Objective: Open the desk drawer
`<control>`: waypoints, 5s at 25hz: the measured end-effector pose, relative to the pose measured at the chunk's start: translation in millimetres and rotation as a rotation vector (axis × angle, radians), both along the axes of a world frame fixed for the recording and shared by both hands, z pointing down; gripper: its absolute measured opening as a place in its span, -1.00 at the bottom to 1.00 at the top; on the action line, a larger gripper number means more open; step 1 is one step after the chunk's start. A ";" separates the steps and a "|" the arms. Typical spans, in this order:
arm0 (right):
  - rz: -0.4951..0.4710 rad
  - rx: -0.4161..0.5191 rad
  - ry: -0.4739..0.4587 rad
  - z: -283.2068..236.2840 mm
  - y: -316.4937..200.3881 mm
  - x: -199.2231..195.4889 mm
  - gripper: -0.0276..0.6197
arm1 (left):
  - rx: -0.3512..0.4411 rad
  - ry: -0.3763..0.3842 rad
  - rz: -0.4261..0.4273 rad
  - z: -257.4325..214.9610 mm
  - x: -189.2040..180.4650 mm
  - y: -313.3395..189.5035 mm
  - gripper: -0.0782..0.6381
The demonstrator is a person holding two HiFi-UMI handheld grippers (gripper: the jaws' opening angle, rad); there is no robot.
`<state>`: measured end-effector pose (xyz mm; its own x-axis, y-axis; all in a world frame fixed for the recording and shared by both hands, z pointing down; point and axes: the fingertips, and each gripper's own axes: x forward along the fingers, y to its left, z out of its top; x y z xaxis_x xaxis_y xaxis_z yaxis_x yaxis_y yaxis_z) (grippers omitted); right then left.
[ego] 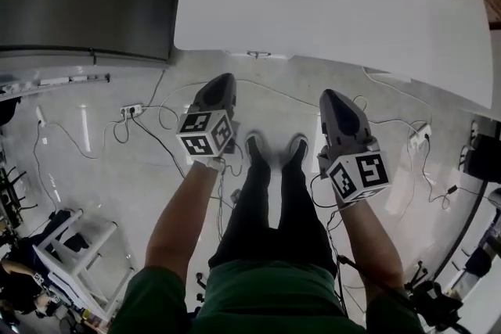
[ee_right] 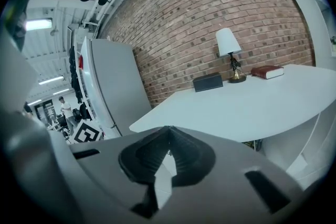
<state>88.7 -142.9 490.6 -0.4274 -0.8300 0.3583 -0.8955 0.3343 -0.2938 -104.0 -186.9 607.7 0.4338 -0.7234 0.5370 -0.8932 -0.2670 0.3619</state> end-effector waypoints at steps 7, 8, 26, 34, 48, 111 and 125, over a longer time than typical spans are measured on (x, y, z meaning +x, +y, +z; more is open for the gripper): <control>-0.039 -0.043 -0.021 62.6 -3.5 -13.5 -0.91 | -0.063 0.158 -0.067 65.1 7.8 -26.8 -0.75; -0.040 -0.056 -0.024 71.9 -0.3 -14.1 -0.91 | -0.070 0.163 -0.064 75.5 9.7 -27.2 -0.75; -0.115 -0.189 -0.040 171.4 38.1 -15.9 -0.91 | -0.159 0.862 -0.332 170.9 28.8 -90.1 -0.53; -0.116 -0.222 -0.044 184.7 52.5 -16.4 -0.91 | -0.175 0.902 -0.363 178.7 36.0 -98.2 -0.53; -0.155 -0.273 -0.054 197.5 69.6 -25.9 -0.91 | -0.115 0.949 -0.401 177.3 38.3 -106.4 -0.67; -0.205 -0.344 -0.055 213.1 112.1 -39.6 -0.91 | -0.326 0.858 -0.550 246.3 10.9 55.0 -0.70; -0.212 -0.342 -0.054 208.7 105.1 -40.1 -0.91 | -0.340 0.839 -0.574 253.5 2.4 55.6 -0.70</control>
